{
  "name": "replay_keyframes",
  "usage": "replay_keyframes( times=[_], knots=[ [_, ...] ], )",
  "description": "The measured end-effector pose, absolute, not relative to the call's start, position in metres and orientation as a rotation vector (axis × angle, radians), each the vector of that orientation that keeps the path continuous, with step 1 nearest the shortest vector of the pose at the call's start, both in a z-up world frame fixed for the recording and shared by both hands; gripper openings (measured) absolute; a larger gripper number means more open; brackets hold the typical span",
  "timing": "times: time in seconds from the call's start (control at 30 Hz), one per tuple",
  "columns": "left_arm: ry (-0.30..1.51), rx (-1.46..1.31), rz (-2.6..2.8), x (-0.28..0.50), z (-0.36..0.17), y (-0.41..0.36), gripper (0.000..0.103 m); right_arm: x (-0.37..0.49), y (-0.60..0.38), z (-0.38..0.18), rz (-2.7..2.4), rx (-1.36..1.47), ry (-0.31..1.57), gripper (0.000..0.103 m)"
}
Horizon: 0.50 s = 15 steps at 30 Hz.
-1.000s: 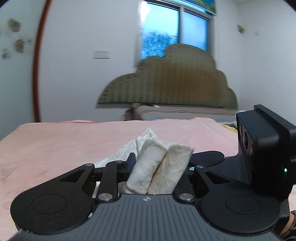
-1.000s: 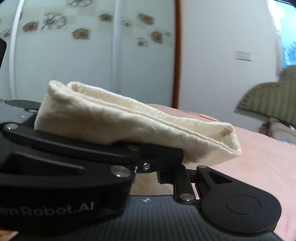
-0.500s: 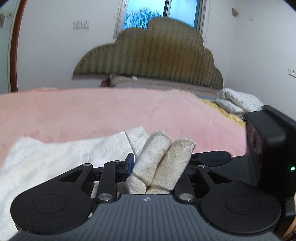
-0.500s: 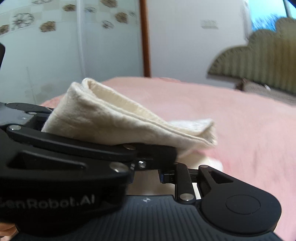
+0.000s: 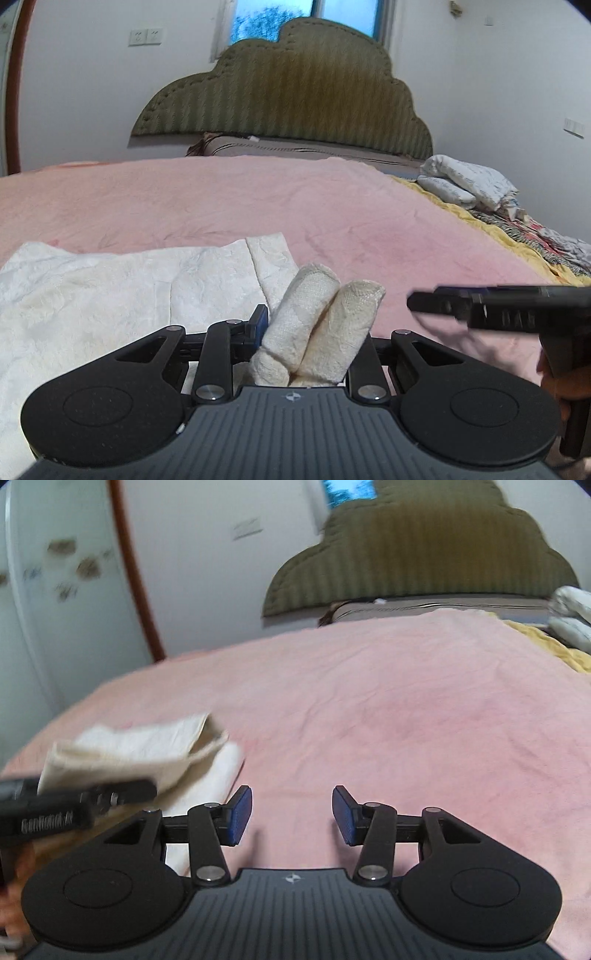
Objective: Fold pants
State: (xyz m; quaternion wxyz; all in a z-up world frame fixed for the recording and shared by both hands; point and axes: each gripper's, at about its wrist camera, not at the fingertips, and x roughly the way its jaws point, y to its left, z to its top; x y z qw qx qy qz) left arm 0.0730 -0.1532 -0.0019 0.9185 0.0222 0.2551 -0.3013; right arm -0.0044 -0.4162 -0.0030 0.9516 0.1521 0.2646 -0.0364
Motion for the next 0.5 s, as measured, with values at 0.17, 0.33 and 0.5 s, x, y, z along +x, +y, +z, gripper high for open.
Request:
replay_keyframes(
  times=[0.17, 0.33, 0.5],
  knots=[
    [0.508, 0.093, -0.660, 0.065, -0.006, -0.161, 0.024, 0.023, -0.405, 0.012, -0.017, 0.298, 0.489, 0.047],
    [0.540, 0.147, -0.715, 0.058, -0.014, -0.165, 0.048, 0.067, -0.374, 0.033, 0.151, 0.199, 0.499, 0.047],
    [0.464, 0.215, -0.786, 0.035, 0.001, -0.139, 0.076, 0.113, -0.342, 0.036, 0.292, 0.064, 0.616, 0.047]
  ],
)
